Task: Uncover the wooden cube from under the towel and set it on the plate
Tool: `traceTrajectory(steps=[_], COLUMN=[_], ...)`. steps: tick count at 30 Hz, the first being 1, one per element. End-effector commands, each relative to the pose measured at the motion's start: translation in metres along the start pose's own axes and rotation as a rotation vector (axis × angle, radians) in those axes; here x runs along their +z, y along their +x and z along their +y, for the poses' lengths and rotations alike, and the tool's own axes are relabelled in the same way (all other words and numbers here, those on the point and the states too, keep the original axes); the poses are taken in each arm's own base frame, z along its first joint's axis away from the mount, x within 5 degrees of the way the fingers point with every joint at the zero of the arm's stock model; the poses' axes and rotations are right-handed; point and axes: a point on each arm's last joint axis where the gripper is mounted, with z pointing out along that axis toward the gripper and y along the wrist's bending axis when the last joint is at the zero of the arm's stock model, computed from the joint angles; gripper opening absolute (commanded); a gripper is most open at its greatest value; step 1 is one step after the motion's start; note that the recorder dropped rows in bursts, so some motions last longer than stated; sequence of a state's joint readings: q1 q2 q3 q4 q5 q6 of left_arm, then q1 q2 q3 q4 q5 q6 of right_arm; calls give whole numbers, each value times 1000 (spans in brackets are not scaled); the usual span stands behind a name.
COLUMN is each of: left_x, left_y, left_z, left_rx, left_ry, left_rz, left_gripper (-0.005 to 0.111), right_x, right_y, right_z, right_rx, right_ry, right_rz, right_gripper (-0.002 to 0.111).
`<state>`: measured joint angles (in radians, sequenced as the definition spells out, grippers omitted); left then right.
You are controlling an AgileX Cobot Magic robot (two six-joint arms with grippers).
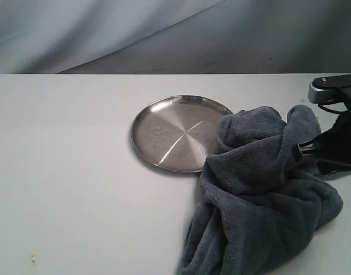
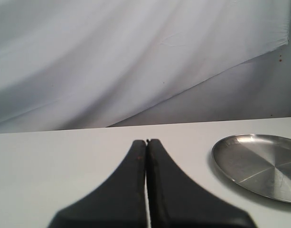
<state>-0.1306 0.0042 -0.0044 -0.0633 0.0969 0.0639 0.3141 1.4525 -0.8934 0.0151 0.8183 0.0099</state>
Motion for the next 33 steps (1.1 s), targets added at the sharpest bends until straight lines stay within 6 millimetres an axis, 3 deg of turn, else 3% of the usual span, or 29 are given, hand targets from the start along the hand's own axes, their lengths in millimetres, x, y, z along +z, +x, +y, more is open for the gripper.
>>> traceTrajectory(steps=[1,8,12,16,19,24,27,29,32,33], left_x=[0,0,0,0,0,0,0,0,0,0], left_y=[0,0,0,0,0,0,0,0,0,0], left_z=[0,0,0,0,0,0,0,0,0,0], left_rx=[-5,-5,-5,-5,-5,-5,-5,-5,-5,-5], left_ry=[-3,-3,-3,-3,-3,-3,-3,-3,-3,-3], left_rz=[-11,-11,-11,-11,-11,-11,-11,-11,-11,-11], left_gripper=[0,0,0,0,0,0,0,0,0,0], right_x=[0,11,23,23,20,17,20,28,30,28], right_y=[-35,-131,-148,-140,-120,-98,-79,-56,-12,-6], right_z=[-17,-18,21,78,126,165,174,167,129,121], right_rx=[46,51,-23,-173,-302,-398,-416,-409,-368,-350], right_ry=[23,8,-175,-231,-262,-275,-274,-260,-189,-185], right_rz=[-34,-59,-11,11,100,166,193,212,181,175], right_gripper=[0,0,0,0,0,0,0,0,0,0])
